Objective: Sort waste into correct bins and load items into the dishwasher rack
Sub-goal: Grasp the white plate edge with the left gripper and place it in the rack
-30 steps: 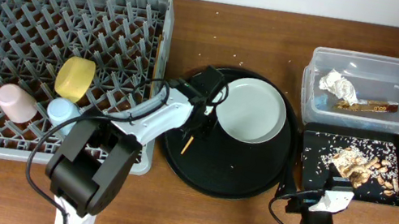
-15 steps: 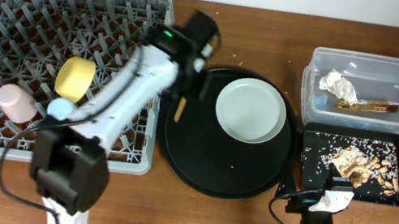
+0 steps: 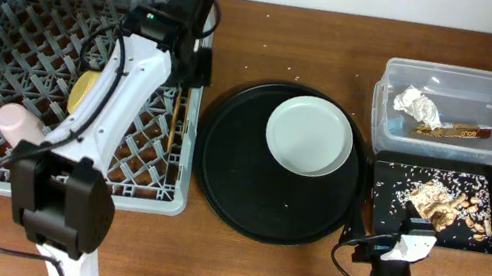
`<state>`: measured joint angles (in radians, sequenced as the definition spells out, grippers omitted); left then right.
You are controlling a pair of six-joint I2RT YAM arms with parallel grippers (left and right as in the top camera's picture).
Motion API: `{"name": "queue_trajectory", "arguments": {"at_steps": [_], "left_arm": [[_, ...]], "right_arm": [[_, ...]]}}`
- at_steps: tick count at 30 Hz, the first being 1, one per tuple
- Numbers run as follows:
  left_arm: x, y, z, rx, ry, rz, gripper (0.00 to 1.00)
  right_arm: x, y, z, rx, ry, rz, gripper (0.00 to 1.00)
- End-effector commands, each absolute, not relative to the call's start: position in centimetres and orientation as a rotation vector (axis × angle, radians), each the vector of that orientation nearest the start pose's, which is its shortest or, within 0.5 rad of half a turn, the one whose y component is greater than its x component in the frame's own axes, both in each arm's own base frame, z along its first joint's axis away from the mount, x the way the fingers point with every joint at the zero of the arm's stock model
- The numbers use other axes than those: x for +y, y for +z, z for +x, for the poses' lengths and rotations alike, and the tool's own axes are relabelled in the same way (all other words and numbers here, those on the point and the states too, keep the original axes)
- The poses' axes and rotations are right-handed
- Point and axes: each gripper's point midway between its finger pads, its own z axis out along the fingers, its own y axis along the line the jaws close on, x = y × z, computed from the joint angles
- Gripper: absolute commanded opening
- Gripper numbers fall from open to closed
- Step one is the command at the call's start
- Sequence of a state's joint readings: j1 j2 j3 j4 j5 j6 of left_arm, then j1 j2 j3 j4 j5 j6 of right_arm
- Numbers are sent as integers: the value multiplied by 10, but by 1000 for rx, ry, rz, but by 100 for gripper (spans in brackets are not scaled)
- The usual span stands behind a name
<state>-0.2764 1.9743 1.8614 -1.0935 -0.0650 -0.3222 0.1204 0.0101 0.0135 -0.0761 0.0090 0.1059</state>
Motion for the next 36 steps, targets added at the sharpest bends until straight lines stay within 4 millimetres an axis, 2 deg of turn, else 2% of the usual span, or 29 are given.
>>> {"name": "queue_trajectory", "arguments": {"at_steps": [1, 2, 3, 4, 5, 7, 9, 10, 11, 12, 13, 14, 15, 17, 18, 19, 20, 21, 22, 23, 24, 25, 26, 28, 31, 32, 34, 35, 36], "left_arm": [[-189, 183, 434, 2718, -258, 115, 20], [-209, 169, 430, 2738, -255, 175, 21], [-240, 139, 427, 2766, -247, 259, 25], [-261, 105, 425, 2801, -237, 318, 31], [-273, 81, 423, 2832, -228, 353, 32], [-283, 31, 416, 2915, -222, 377, 37], [-282, 3, 412, 2978, -221, 354, 39], [-282, -3, 410, 2996, -232, 355, 39], [-282, -4, 409, 2998, -234, 355, 22], [-283, -3, 409, 2999, -242, 356, 0], [-288, 0, 406, 3011, -302, 358, 0], [-290, 14, 410, 3004, -402, 336, 0], [-286, 37, 419, 2972, -505, 297, 0], [-238, 112, 443, 2862, -611, 143, 0], [-204, 153, 449, 2784, -603, 113, 0], [-181, 176, 451, 2740, -582, 81, 0], [-148, 201, 451, 2698, -515, 13, 0], [-56, 245, 441, 2612, -219, -194, 0], [7, 266, 428, 2551, 28, -350, 0], [59, 284, 412, 2487, 239, -479, 0], [86, 292, 403, 2447, 373, -547, 0], [127, 304, 388, 2373, 622, -647, 0], [152, 313, 379, 2309, 833, -700, 0], [173, 319, 373, 2219, 1034, -778, 0], [189, 309, 384, 2147, 1189, -826, 0], [194, 301, 388, 2144, 1264, -820, 0], [199, 271, 400, 2197, 1355, -786, 0], [205, 266, 402, 2173, 1464, -770, 0], [206, 259, 404, 2171, 1489, -768, 0]], "right_arm": [[27, 156, 245, 1650, 169, 2, 98], [27, 156, 245, 1650, 169, 2, 98], [27, 156, 245, 1650, 169, 2, 98], [27, 156, 245, 1650, 169, 2, 98], [27, 156, 245, 1650, 169, 2, 98], [27, 156, 245, 1650, 169, 2, 98], [27, 156, 245, 1650, 169, 2, 99], [27, 156, 245, 1650, 169, 2, 98], [27, 156, 245, 1650, 169, 2, 98], [27, 156, 245, 1650, 169, 2, 98], [27, 156, 245, 1650, 169, 2, 98], [27, 156, 245, 1650, 169, 2, 98], [27, 156, 245, 1650, 169, 2, 98], [27, 156, 245, 1650, 169, 2, 98], [27, 156, 245, 1650, 169, 2, 98], [27, 156, 245, 1650, 169, 2, 98], [27, 156, 245, 1650, 169, 2, 98], [27, 156, 245, 1650, 169, 2, 98], [27, 156, 245, 1650, 169, 2, 98], [27, 156, 245, 1650, 169, 2, 98], [27, 156, 245, 1650, 169, 2, 99], [27, 156, 245, 1650, 169, 2, 98], [27, 156, 245, 1650, 169, 2, 98], [27, 156, 245, 1650, 169, 2, 98], [27, 156, 245, 1650, 169, 2, 99], [27, 156, 245, 1650, 169, 2, 98], [27, 156, 245, 1650, 169, 2, 98], [27, 156, 245, 1650, 169, 2, 98], [27, 156, 245, 1650, 169, 2, 98]]}}
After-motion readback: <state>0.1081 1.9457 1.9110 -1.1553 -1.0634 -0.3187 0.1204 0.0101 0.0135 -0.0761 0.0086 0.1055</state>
